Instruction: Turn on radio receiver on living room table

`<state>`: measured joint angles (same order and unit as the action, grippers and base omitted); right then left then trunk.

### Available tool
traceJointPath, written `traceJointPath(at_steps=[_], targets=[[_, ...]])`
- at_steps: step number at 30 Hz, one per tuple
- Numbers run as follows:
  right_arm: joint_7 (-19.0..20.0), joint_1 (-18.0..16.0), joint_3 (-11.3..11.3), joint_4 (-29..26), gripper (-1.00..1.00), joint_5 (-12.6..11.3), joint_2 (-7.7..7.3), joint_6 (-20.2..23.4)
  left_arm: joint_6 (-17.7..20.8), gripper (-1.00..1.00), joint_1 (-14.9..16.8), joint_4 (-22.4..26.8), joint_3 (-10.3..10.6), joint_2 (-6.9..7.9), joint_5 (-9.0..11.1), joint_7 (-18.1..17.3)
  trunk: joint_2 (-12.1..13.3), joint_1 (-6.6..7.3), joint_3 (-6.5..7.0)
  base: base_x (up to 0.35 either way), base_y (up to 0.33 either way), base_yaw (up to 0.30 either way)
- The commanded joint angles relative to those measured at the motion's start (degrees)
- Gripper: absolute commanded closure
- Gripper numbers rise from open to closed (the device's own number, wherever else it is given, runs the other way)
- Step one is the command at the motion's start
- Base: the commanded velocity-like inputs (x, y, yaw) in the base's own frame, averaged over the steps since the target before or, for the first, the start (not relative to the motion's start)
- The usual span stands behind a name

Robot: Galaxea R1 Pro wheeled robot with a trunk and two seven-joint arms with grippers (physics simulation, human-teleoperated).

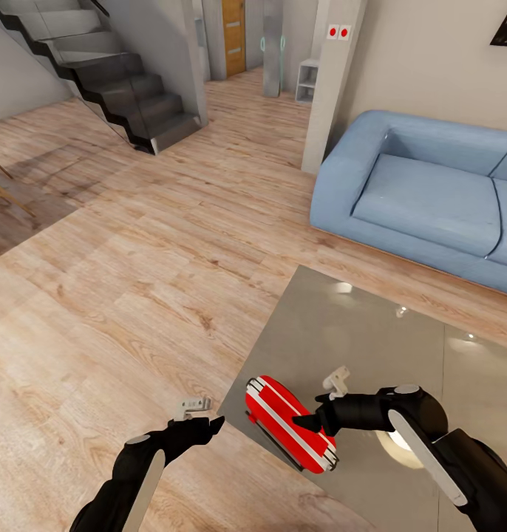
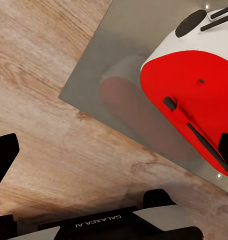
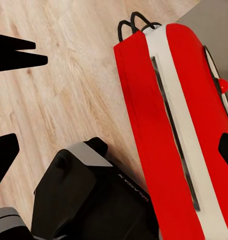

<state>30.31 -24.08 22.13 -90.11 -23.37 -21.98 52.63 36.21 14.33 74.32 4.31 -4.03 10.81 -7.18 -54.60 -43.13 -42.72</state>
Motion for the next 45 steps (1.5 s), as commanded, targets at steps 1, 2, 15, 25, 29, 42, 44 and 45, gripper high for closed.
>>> traceJointPath(at_steps=[1,2,15,25,29,42,44,45], targets=[[-0.01,0.00,0.02,0.01,-1.00,0.36,0.26,0.06,0.00,-1.00,0.00,0.00,0.00,-0.01,0.00,-0.01,0.00,0.00,0.00,0.000,0.000,0.000],[-0.02,0.00,0.05,0.01,-1.00,0.85,0.58,0.12,0.00,-1.00,0.00,-0.01,0.00,-0.01,0.00,-0.02,0.00,0.00,0.00,0.000,0.000,0.000],[-0.01,0.00,0.38,0.26,-1.00,11.13,6.04,1.31,0.00,-1.00,0.00,0.03,0.00,0.06,0.00,-0.03,0.00,0.00,0.00,0.000,0.000,0.000],[-0.41,0.00,0.37,1.30,-1.00,12.10,6.25,1.86,0.00,-1.00,0.00,0.03,0.00,0.07,0.05,-0.03,0.00,0.00,0.00,0.000,0.000,0.000],[-0.36,0.00,0.29,3.59,-1.00,13.95,6.25,1.48,0.00,-1.00,0.00,0.03,0.00,0.07,0.01,-0.03,0.00,0.00,0.00,0.000,0.000,0.000],[-0.40,0.00,0.24,6.94,-1.00,20.55,6.32,0.87,0.00,-1.00,0.00,0.03,0.00,0.07,0.17,-0.03,0.00,0.00,0.00,0.000,0.000,0.000],[-0.33,0.00,0.22,7.34,-1.00,21.67,6.35,0.31,0.00,-1.00,0.00,0.03,0.00,0.07,0.17,-0.03,0.00,0.00,0.00,0.000,0.000,0.000],[-0.28,0.00,0.22,7.49,-1.00,22.09,6.36,-0.01,0.00,-1.00,0.00,0.03,0.00,0.07,0.17,-0.03,0.00,0.00,0.00,0.000,0.000,0.000]])
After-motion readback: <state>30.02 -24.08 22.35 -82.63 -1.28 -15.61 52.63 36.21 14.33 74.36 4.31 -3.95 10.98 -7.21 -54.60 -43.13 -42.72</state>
